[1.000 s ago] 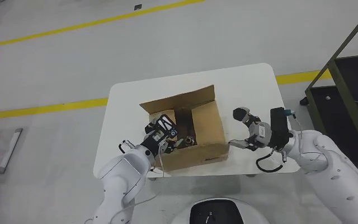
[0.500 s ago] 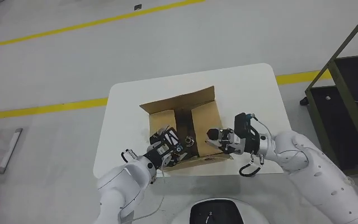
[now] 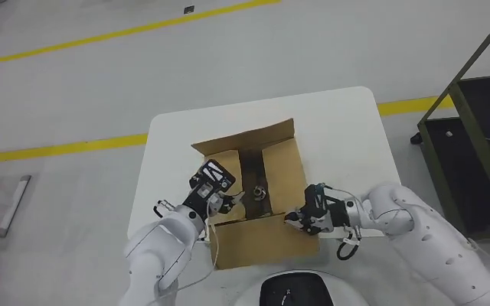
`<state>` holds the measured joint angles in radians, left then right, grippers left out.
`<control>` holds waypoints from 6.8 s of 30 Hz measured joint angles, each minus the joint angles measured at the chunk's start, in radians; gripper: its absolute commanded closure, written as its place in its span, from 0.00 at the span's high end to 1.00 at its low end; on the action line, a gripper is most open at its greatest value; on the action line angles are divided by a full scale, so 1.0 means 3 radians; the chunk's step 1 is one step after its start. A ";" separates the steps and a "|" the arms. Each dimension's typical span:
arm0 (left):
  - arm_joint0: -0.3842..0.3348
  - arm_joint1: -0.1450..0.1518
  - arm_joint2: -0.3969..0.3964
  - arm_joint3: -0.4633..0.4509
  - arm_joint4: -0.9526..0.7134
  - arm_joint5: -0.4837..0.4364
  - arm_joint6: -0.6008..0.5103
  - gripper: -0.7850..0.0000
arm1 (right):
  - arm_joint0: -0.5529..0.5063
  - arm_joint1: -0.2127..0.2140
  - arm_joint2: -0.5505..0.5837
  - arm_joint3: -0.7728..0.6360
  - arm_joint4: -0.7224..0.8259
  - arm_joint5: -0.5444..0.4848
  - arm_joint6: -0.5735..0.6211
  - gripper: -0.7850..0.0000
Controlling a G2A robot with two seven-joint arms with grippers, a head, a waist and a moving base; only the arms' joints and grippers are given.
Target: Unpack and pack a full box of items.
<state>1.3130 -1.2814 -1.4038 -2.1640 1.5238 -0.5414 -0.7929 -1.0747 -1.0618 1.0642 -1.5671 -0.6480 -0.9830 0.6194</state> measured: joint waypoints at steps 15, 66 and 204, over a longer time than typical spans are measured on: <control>-0.0061 0.0009 -0.0003 0.0054 -0.0001 0.0126 -0.0002 1.00 | 0.0288 -0.0035 0.0336 0.0033 -0.0411 0.0793 -0.0943 0.00; -0.0154 0.0003 0.0256 0.0324 -0.0091 0.0149 0.0157 1.00 | 0.0750 -0.0326 0.0139 0.0755 -0.1243 0.1169 -0.2084 0.00; -0.0271 -0.0214 0.0838 0.0671 -0.1018 0.0811 0.0037 1.00 | -0.0355 -0.0252 0.0467 0.0641 -0.1061 0.1192 -0.1926 0.00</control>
<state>1.2315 -1.3457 -1.1522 -1.9628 1.2184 -0.2982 -0.7819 -1.1812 -1.1375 1.2042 -1.3747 -0.9663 -0.6255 0.0415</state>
